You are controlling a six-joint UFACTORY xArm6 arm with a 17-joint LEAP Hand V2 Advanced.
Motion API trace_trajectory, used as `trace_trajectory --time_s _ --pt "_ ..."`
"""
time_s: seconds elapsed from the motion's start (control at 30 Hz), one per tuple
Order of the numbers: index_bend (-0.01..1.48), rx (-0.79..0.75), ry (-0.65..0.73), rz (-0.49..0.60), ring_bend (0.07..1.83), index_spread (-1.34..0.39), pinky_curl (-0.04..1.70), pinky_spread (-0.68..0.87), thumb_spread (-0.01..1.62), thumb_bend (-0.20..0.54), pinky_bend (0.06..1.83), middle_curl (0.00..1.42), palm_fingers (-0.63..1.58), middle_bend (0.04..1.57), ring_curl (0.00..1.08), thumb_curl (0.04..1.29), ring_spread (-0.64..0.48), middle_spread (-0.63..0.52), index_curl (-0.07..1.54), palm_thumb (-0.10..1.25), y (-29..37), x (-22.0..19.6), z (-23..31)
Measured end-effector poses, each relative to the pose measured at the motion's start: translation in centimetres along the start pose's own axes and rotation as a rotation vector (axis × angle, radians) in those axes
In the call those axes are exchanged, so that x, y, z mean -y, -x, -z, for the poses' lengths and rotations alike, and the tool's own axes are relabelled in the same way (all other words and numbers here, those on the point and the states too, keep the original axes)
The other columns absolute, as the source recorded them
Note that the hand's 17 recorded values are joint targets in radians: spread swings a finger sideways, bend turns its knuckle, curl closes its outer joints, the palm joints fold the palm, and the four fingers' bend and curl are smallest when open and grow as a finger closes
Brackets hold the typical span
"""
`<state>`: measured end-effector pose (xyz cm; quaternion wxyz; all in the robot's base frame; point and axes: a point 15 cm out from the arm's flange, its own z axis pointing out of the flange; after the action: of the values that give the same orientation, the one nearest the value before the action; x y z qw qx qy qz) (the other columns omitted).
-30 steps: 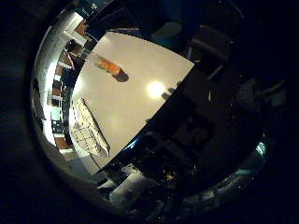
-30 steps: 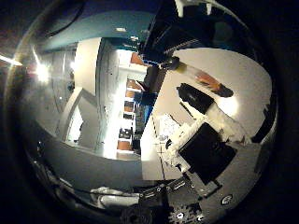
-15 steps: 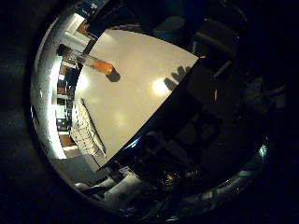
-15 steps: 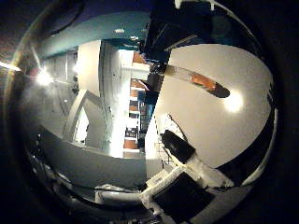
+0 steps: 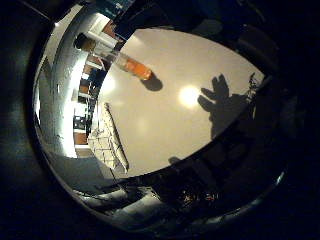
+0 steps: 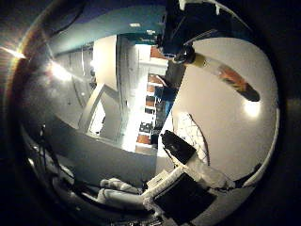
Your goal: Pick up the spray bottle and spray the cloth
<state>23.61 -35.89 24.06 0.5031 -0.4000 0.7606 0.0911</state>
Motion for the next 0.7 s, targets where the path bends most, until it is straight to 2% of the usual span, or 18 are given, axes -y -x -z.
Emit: trace_trajectory --time_s 0.23,0.7 --pt "0.15 0.036 0.054 0.011 0.37 -0.22 0.28 0.33 1.02 -0.025 0.38 0.34 0.12 0.25 0.24 0.34 0.22 0.18 0.28 0.66 0.3 0.5 -2.9" --pt "0.15 0.071 0.047 0.030 0.39 -0.17 0.29 0.31 1.02 -0.025 0.37 0.35 0.17 0.26 0.25 0.35 0.20 0.15 0.27 0.67 1.0 2.0 -4.3"
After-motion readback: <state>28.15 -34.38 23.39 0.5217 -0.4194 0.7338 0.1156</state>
